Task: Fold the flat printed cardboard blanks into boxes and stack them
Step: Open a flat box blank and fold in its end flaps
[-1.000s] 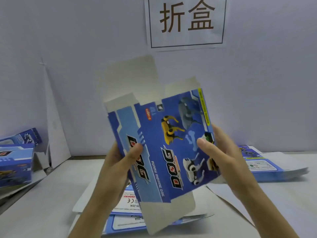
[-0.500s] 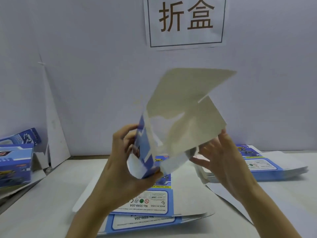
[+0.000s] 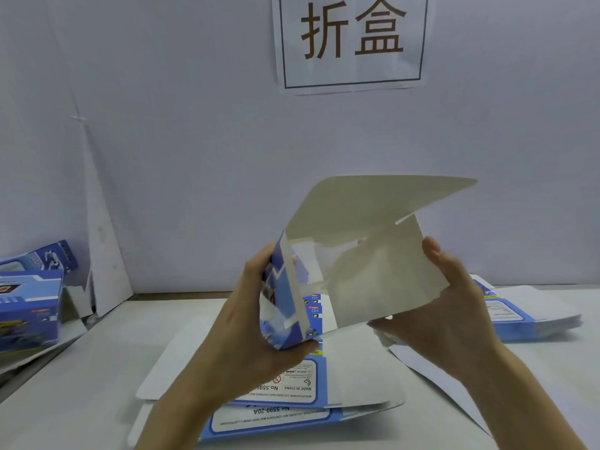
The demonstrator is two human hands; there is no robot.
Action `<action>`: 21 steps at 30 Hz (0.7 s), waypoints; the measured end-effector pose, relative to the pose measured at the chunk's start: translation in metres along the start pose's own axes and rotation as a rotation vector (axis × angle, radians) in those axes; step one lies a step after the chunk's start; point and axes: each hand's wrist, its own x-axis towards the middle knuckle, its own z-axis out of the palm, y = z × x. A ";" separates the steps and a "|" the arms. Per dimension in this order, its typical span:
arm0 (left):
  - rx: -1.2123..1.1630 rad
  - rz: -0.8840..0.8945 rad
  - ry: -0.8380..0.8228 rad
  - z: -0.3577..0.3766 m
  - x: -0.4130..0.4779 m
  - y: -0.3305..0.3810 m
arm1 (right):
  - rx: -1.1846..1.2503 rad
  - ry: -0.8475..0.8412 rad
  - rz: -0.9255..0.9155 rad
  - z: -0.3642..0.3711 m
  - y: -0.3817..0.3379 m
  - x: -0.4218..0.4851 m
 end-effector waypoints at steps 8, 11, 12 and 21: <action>0.139 0.160 0.021 0.002 0.003 0.002 | -0.163 0.265 0.065 0.000 0.013 0.001; 0.196 0.173 0.032 -0.007 0.004 -0.002 | -0.501 0.353 0.096 0.000 0.017 0.003; 0.187 0.173 0.039 -0.009 0.004 -0.002 | -0.578 0.343 0.104 0.000 0.015 0.002; 0.181 0.132 0.010 -0.007 0.002 -0.006 | -1.017 0.254 0.149 0.001 -0.004 -0.009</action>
